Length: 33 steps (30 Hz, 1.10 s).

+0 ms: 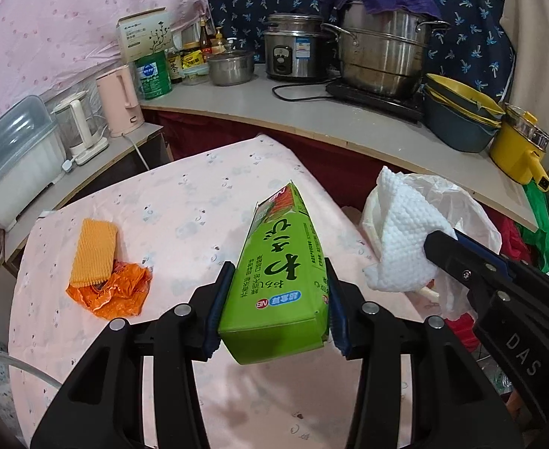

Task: Collect trash
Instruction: 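Carry the green box and tissue to the wastebasket and open both grippers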

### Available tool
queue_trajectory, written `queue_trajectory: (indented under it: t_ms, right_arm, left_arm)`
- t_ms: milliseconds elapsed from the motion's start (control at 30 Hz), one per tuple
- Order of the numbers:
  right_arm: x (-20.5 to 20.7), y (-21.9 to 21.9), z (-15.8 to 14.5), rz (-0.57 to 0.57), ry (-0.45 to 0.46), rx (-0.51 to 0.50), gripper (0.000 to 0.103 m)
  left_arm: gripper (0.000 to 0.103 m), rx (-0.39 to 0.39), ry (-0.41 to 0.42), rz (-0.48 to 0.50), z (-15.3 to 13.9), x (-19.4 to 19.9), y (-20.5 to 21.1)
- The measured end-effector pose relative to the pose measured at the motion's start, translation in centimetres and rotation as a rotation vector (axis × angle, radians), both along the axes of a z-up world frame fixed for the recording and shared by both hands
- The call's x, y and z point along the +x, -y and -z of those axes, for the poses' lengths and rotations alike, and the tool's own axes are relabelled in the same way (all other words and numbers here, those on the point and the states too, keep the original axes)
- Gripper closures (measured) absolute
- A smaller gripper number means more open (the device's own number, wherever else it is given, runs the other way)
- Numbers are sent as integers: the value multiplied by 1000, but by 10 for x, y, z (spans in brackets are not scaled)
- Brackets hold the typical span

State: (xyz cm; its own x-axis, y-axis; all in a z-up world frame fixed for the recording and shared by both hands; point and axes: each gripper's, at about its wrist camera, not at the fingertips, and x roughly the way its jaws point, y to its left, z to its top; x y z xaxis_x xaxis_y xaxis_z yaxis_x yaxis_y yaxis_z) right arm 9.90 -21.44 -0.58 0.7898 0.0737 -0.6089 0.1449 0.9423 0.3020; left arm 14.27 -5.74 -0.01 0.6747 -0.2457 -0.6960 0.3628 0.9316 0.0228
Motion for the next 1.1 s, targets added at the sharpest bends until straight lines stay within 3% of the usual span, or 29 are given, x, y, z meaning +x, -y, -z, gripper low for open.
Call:
queue_trajectory:
  t_ms: [633,1100]
  right_arm:
    - [-30,84,-25,159,73,12,89]
    - [-32,131,-21,231,71,13,89]
  left_arm:
    - [60,16,59,154,-25,-21,93]
    - [60,8,36,248,-20,-18,142]
